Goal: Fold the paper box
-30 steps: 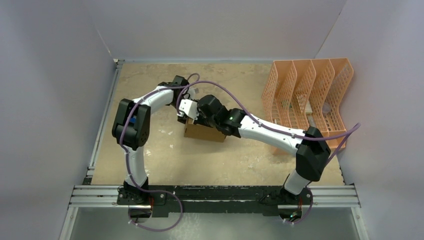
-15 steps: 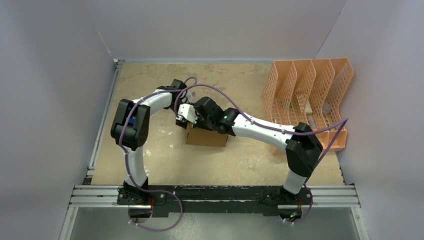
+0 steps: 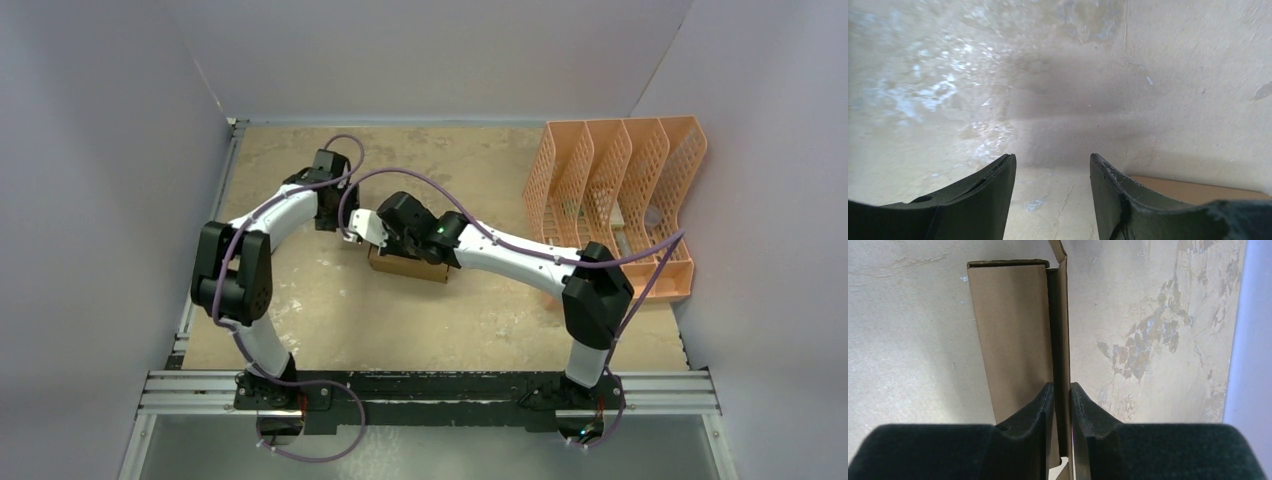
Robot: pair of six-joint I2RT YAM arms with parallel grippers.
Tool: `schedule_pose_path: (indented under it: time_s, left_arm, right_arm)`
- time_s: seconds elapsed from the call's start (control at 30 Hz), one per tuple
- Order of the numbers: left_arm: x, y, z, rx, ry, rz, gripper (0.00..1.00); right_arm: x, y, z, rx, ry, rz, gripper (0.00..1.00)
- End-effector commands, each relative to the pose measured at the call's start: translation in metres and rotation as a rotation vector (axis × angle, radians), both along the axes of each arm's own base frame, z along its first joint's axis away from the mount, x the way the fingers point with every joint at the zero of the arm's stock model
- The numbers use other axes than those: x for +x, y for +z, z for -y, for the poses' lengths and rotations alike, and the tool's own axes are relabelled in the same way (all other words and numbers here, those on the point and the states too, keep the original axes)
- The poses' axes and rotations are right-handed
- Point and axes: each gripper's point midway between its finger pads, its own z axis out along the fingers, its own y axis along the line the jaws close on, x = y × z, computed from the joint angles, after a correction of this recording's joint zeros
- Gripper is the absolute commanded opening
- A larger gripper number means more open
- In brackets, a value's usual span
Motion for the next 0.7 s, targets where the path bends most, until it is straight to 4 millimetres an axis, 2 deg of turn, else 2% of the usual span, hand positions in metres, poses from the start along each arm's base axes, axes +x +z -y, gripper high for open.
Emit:
schedule_pose_path:
  time_s: [0.0,0.07,0.17,0.33,0.5,0.67]
  left_arm:
    - [0.017,0.037,-0.023,0.058,0.097,0.166,0.56]
    - [0.015,0.041,-0.032,0.065,0.126,0.176,0.57]
    - [0.014,0.055,-0.048,0.057,0.182,0.197,0.57]
    - [0.005,0.099,-0.055,0.06,0.151,0.268,0.59]
    - [-0.016,0.127,-0.041,0.002,0.026,0.299,0.59]
    - [-0.039,0.14,-0.008,-0.129,-0.136,0.301,0.59]
  right_arm:
    - [0.005,0.015,-0.002,-0.005,-0.007,0.037,0.23]
    - [0.004,0.014,0.0,-0.005,-0.025,0.032,0.25]
    - [0.0,0.025,-0.001,0.024,-0.021,0.018,0.33]
    - [-0.004,0.051,0.014,0.078,-0.089,-0.001,0.54]
    - [-0.015,0.058,0.05,0.127,-0.252,-0.094,0.61]
    - [-0.029,0.056,0.088,0.149,-0.412,-0.182,0.59]
